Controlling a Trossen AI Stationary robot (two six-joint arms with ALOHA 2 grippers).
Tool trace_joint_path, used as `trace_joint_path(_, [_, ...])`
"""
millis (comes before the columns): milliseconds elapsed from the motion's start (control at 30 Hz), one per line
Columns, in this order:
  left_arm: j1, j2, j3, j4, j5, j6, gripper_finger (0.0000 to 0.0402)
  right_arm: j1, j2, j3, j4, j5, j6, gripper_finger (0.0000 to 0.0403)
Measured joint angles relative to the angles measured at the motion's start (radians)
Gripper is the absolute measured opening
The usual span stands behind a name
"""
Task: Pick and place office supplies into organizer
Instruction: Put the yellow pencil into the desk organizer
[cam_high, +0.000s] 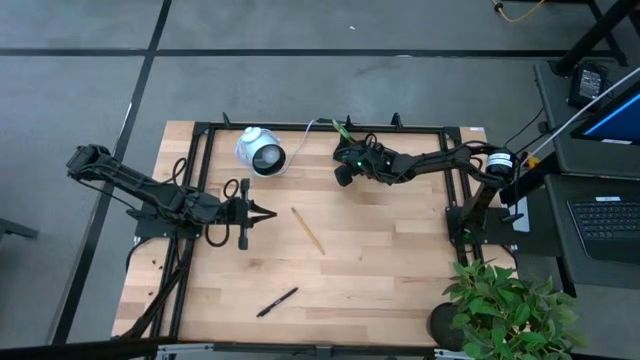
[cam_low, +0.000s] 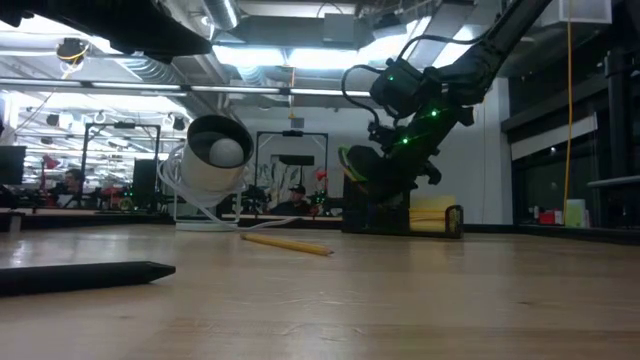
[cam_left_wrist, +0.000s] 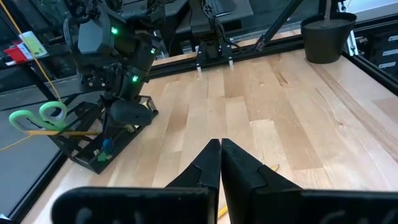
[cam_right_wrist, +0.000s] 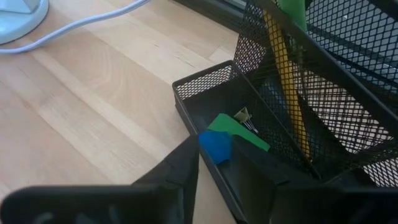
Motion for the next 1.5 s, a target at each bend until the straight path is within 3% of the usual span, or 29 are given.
trace_joint_path(333, [0.0,0.0,0.0,0.0,0.0,0.0,0.0014,0.0,-0.001,0.005,0.025,0.0,-0.027,0.0102])
trace_joint_path(567, [0.0,0.0,0.0,0.0,0.0,-0.002,0.0022,0.0,-0.004,0.08,-0.009,-0.03,-0.077,0.0103])
trace_joint_path(800, [0.0,0.0,0.0,-0.003,0.0,-0.008,0.0022,0.005,-0.006,0.228,-0.12,-0.259,-0.079,0.0093])
trace_joint_path(1000, [0.0,0.0,0.0,-0.037,0.0,-0.01,0.0026,0.061,-0.006,0.31,-0.192,-0.534,-0.131,0.0045])
trace_joint_path(1133, [0.0,0.0,-0.001,-0.062,0.023,-0.011,0.0023,0.143,-0.006,0.312,-0.192,-0.509,-0.094,0.0007])
trace_joint_path(1300, [-0.001,0.0,-0.001,-0.069,0.082,-0.01,0.0013,0.249,-0.006,0.314,-0.195,-0.422,-0.03,0.001])
trace_joint_path(1500, [0.0,0.0,-0.001,-0.069,0.109,0.0,0.0002,0.341,0.02,0.426,-0.372,-0.288,-0.024,0.0006])
